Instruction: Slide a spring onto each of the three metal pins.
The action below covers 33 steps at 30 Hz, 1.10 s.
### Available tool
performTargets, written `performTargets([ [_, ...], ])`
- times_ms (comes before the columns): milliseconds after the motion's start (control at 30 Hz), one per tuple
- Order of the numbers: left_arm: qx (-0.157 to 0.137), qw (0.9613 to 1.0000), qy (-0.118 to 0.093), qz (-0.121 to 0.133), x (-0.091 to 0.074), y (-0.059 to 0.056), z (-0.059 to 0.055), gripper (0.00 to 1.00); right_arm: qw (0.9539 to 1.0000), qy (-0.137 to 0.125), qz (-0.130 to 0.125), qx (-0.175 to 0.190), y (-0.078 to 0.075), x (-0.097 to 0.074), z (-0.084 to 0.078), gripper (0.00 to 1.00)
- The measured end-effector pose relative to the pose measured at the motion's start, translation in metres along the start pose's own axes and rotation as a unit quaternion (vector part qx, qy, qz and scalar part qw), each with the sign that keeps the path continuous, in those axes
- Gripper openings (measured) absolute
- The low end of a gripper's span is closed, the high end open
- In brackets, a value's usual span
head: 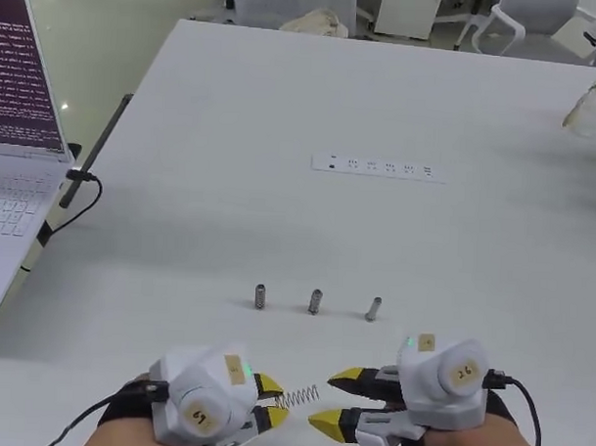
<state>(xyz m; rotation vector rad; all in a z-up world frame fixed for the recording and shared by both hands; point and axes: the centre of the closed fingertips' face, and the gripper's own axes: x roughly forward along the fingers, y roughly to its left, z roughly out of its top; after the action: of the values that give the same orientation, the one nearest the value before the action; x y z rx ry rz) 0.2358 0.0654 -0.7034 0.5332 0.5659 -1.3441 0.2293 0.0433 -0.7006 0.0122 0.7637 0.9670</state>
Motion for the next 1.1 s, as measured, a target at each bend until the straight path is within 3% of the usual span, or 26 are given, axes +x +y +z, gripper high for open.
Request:
performTargets([
  [433,0.025,0.9996,0.002,-0.013,0.000,-0.006,0.006,0.02,0.9996,-0.002,0.029,-0.002,0.011,0.005,0.004,0.24],
  [1100,0.050,0.9985,0.013,-0.017,0.004,-0.010,0.003,0.02,0.9992,-0.008,0.038,0.006,0.014,-0.001,0.005,0.17],
])
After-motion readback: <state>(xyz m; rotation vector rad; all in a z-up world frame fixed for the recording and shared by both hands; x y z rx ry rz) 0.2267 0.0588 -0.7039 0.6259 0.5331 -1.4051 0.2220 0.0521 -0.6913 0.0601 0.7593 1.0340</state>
